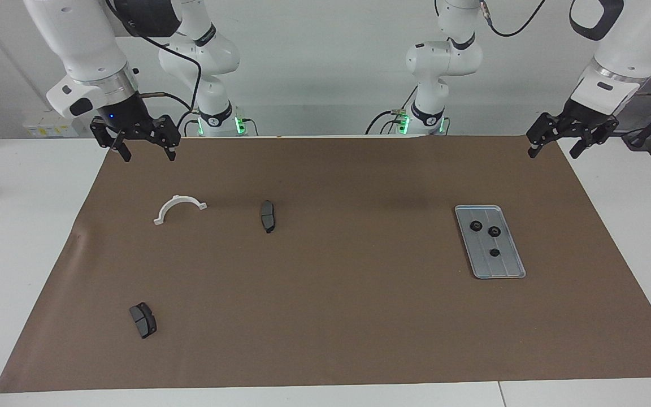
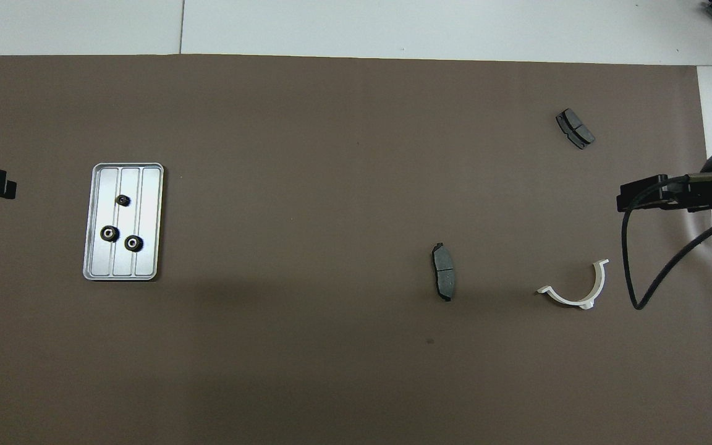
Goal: Place bearing gear from tray to pile
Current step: 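Reach the left gripper down to the black gears on the silver tray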
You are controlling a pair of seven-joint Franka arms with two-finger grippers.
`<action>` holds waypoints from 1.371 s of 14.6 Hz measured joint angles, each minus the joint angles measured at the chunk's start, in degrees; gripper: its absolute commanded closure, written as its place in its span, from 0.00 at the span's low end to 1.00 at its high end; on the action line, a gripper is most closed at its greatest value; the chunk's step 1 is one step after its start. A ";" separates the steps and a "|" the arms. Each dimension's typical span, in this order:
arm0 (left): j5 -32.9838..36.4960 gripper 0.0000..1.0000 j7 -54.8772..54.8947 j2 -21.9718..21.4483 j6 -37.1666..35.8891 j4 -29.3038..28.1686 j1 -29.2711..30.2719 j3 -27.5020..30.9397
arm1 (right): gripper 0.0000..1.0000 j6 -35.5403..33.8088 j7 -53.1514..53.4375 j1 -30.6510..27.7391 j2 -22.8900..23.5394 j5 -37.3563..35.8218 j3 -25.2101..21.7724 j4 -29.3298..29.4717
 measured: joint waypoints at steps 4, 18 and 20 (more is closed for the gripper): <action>0.00 0.00 0.00 0.00 -0.20 -0.40 -0.09 -0.10 | 0.00 0.00 0.00 0.00 0.00 0.00 0.00 0.00; 0.00 0.00 0.01 -6.42 21.73 -25.51 -1.68 -0.52 | 0.00 0.00 0.00 0.00 0.00 0.00 0.00 0.00; 0.00 0.00 0.01 -6.23 27.29 -30.25 -1.68 -0.52 | 0.00 0.00 0.00 0.00 0.00 0.00 0.00 0.00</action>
